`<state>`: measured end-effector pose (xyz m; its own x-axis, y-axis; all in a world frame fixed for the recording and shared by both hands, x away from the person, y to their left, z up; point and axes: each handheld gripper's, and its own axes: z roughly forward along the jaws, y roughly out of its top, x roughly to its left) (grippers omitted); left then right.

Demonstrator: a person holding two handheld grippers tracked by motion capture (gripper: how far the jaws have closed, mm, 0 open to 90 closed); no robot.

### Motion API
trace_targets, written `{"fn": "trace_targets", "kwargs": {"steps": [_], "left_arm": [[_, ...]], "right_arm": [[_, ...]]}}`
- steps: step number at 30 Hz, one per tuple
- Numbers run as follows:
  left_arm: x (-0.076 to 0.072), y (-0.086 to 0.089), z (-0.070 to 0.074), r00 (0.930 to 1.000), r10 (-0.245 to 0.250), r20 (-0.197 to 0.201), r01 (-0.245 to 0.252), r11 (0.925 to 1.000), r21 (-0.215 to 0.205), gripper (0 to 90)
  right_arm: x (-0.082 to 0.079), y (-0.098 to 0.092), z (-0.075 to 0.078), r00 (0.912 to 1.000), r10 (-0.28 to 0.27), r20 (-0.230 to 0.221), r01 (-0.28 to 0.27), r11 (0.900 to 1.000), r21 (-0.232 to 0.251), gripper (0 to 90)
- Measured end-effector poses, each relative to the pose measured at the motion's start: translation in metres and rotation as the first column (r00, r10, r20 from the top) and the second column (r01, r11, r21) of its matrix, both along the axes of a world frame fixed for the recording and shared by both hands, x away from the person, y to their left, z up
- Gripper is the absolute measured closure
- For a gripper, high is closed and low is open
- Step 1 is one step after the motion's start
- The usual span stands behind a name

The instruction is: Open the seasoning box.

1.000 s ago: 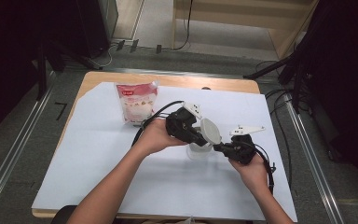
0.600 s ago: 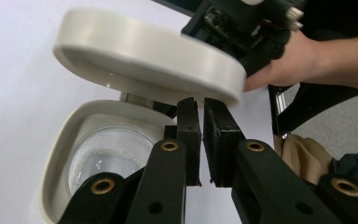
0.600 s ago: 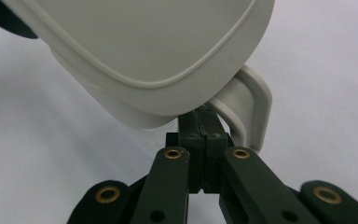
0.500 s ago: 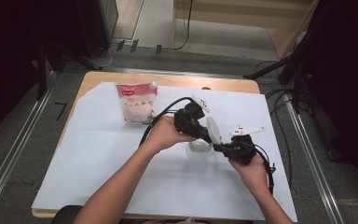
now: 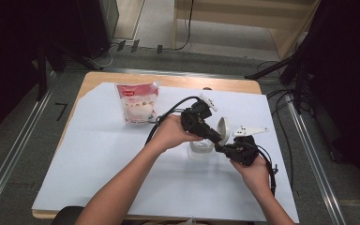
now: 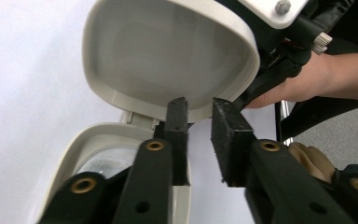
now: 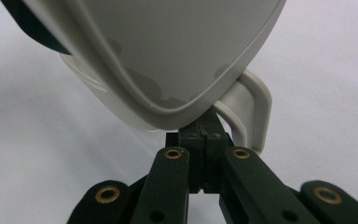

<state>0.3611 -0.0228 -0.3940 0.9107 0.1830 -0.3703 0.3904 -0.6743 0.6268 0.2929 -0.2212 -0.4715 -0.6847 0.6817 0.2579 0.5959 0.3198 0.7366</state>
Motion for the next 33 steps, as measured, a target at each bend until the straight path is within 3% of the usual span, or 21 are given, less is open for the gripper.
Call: {"fn": "trace_targets", "kwargs": {"steps": [3,4,5,9,17,20,23,26,29,33], "left_arm": [[0.000,0.002,0.001,0.9999,0.011,0.011,-0.011,0.9999,-0.005,60.2],[0.000,0.003,0.002,0.9996,0.011,0.026,-0.011,0.9999,-0.008,60.2],[-0.001,0.005,0.003,0.9992,0.013,0.039,-0.012,0.9999,-0.009,48.4],[-0.001,0.013,0.005,0.9987,0.032,0.040,-0.031,0.9994,-0.015,41.7],[-0.002,0.028,0.010,0.9958,0.057,0.072,-0.058,0.9983,0.009,36.7],[-0.002,0.036,0.010,0.9928,0.068,0.098,-0.069,0.9976,0.007,36.7],[-0.002,0.046,0.007,0.9921,0.083,0.095,-0.082,0.9966,-0.009,37.3],[-0.004,0.053,0.003,0.9902,0.099,0.099,-0.100,0.9950,0.008,37.9],[-0.005,0.060,0.002,0.9895,0.102,0.103,-0.105,0.9942,0.021,38.0],[-0.008,0.071,0.001,0.9878,0.118,0.102,-0.120,0.9927,0.012,38.6]], "right_arm": [[-0.001,-0.001,0.000,1.0000,0.002,-0.002,-0.002,1.000,-0.002,90.0],[-0.001,-0.001,0.000,1.0000,0.002,-0.002,-0.002,1.000,-0.002,90.0],[-0.003,-0.002,0.001,1.0000,-0.001,-0.001,0.001,1.000,0.000,88.7],[-0.006,-0.006,0.001,0.9998,-0.005,-0.020,0.005,1.000,-0.002,83.4],[-0.016,-0.012,0.006,0.9998,0.004,-0.020,-0.004,1.000,0.024,71.2],[-0.021,-0.013,0.006,1.0000,0.008,-0.006,-0.008,1.000,0.015,65.4],[-0.027,-0.012,0.006,0.9998,0.012,0.014,-0.012,1.000,0.006,61.6],[-0.032,-0.010,0.005,0.9993,0.024,0.030,-0.024,1.000,0.008,57.6],[-0.037,-0.008,0.004,0.9992,0.033,0.022,-0.033,0.999,0.019,54.4],[-0.042,-0.003,0.004,0.9985,0.045,-0.031,-0.045,0.999,0.016,50.5]]}}
